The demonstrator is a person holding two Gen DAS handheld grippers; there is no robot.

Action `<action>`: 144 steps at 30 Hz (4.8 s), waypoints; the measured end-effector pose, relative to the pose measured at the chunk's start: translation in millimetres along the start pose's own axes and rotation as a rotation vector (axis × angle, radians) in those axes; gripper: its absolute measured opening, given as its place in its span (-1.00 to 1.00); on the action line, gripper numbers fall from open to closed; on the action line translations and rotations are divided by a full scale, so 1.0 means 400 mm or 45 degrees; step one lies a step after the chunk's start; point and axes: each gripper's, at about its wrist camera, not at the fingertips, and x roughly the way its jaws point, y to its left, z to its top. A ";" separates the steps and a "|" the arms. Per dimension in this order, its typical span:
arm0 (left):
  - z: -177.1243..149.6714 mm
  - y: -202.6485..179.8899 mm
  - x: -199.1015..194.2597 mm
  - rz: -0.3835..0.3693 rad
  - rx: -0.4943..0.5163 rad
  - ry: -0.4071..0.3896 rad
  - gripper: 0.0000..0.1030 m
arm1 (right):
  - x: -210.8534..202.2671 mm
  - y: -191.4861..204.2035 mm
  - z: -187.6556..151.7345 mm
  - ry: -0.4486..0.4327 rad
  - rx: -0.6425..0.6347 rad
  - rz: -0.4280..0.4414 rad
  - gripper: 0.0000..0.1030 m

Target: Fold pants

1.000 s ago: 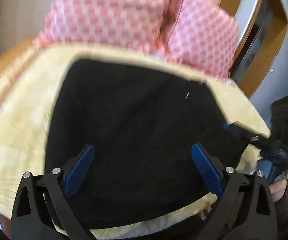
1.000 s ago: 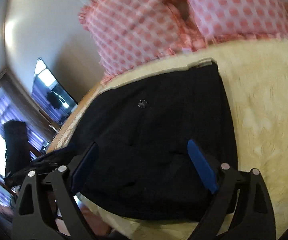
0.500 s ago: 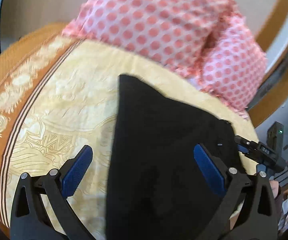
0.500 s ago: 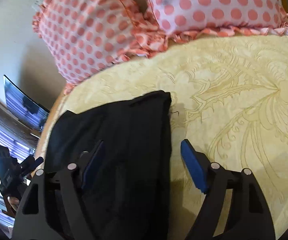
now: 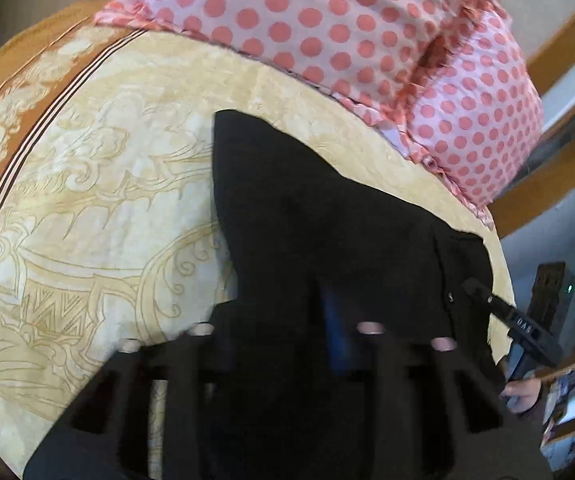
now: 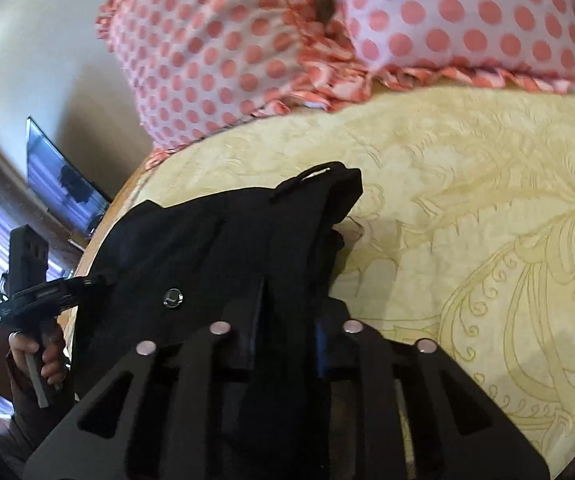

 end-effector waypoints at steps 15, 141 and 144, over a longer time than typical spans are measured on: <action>0.279 -0.106 0.049 0.013 0.046 -0.200 -0.80 | 0.006 -0.016 0.310 -0.279 -0.014 -0.032 -0.72; -0.294 -0.158 -0.036 0.550 0.390 -0.327 0.97 | -0.018 0.205 -0.303 -0.197 -0.209 -0.655 0.97; -0.294 -0.158 -0.036 0.550 0.390 -0.327 0.97 | -0.017 0.205 -0.303 -0.198 -0.208 -0.655 0.97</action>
